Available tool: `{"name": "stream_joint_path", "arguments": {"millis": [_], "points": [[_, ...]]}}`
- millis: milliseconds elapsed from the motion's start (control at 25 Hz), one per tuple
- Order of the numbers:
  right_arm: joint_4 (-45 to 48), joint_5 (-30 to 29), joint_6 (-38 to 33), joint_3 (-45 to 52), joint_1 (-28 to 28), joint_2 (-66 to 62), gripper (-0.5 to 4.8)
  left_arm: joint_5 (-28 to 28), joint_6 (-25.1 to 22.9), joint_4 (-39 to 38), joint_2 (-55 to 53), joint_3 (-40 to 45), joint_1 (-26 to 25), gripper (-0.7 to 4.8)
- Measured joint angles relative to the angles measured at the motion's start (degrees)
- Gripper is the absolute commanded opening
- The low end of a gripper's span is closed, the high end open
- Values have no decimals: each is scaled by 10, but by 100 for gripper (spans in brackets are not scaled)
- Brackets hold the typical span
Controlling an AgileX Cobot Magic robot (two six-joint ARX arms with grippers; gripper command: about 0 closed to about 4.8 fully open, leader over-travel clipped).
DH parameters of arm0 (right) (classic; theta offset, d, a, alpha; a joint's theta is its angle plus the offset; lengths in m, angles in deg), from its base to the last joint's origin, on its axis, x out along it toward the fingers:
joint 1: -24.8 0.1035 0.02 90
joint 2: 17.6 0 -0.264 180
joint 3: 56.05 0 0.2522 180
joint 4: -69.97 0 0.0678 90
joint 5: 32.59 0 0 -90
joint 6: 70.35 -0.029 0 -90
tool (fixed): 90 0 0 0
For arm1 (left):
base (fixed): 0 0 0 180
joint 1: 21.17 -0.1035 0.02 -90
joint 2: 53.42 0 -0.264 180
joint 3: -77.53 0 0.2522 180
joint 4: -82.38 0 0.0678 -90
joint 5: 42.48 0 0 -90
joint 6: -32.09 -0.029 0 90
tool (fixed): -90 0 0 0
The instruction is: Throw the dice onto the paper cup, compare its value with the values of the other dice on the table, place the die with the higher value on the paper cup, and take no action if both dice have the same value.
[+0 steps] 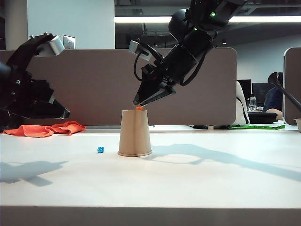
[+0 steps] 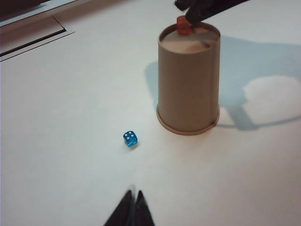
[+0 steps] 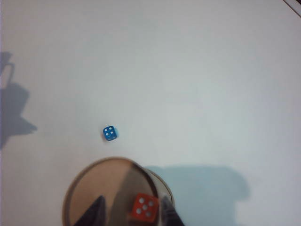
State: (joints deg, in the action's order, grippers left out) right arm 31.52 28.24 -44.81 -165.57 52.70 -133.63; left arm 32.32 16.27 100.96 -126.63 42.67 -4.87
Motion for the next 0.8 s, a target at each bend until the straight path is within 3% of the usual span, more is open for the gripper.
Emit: {"name": "stream_joint_path", "arguments": {"millis": [561, 641, 801], "points": [[6, 7, -2, 0, 0, -11, 143, 0, 0, 0, 0, 0, 0, -5], [6, 7, -2, 0, 0, -12, 97, 0, 0, 0, 0, 0, 0, -5], [7, 7, -4, 0, 0, -12, 89, 0, 0, 0, 0, 0, 0, -5]]}}
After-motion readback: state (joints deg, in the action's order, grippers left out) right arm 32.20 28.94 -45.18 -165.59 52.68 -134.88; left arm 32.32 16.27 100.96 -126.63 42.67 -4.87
